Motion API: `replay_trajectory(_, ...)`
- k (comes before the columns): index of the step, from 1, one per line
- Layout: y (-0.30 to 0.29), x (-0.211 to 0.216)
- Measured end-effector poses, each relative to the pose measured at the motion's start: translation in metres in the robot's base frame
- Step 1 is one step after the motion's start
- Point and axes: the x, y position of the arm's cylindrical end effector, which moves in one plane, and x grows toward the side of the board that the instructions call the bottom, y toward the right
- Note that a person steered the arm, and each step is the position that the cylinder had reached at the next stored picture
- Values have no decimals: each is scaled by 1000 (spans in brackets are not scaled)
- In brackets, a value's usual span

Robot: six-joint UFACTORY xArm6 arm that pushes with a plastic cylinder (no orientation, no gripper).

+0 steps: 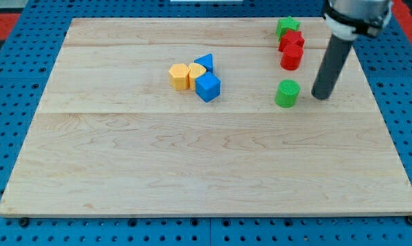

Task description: Drag the green circle towards the vertical line of blocks

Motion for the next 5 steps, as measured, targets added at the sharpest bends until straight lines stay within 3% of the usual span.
replay_trajectory(1,-64,25)
replay_trajectory(2,-78,11)
replay_trajectory(4,-37,4)
replay_trajectory(5,-66,1)
